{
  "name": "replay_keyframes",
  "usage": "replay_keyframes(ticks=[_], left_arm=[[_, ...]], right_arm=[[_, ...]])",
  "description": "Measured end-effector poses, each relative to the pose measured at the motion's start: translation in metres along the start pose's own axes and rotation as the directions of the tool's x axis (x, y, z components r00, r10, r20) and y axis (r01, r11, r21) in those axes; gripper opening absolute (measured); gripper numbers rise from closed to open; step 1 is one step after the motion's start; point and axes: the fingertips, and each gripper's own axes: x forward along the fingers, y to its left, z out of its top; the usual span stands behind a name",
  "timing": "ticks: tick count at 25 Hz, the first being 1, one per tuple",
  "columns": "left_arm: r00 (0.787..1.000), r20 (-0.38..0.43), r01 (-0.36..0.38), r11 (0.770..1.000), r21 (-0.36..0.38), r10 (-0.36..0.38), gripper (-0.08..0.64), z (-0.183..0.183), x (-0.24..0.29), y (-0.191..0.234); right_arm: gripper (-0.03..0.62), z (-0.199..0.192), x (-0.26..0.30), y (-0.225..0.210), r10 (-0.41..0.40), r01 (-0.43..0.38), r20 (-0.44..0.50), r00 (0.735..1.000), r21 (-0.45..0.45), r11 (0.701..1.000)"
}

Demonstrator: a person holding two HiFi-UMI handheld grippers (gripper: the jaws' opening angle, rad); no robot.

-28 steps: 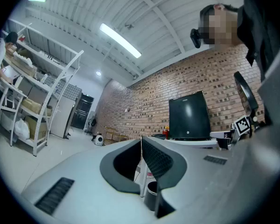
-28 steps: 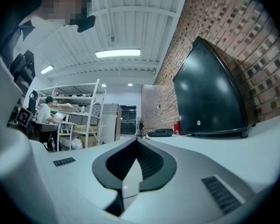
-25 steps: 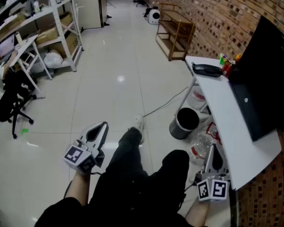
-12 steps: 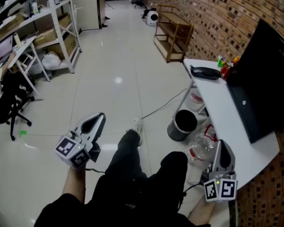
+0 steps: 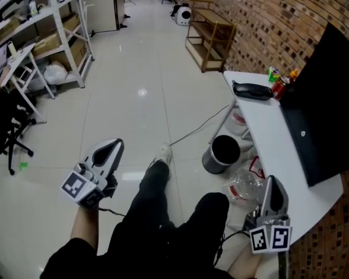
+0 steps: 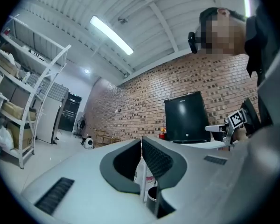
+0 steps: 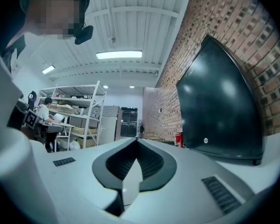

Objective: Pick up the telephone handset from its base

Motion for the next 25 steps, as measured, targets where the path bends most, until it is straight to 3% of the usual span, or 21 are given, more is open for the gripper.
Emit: replay_keyframes(ticks=[9, 18, 25], left_arm=[[0.998, 0.031, 0.058, 0.998, -0.017, -0.058, 0.008, -0.019, 0.084, 0.015], [0.978, 0.009, 0.207, 0.976, 0.062, -0.208, 0.008, -0.010, 0.172, 0.006], [0.966, 0.019, 0.256, 0.966, 0.033, -0.257, 0.008, -0.011, 0.211, 0.011]], right_arm=[[0.009, -0.002, 0.052, -0.015, 0.014, -0.014, 0.001, 1.000, -0.005, 1.000], [0.009, 0.008, 0.064, -0.051, -0.061, 0.061, 0.030, 0.998, 0.000, 0.998], [0.009, 0.013, 0.071, -0.066, -0.103, 0.102, 0.050, 0.993, 0.018, 0.995]])
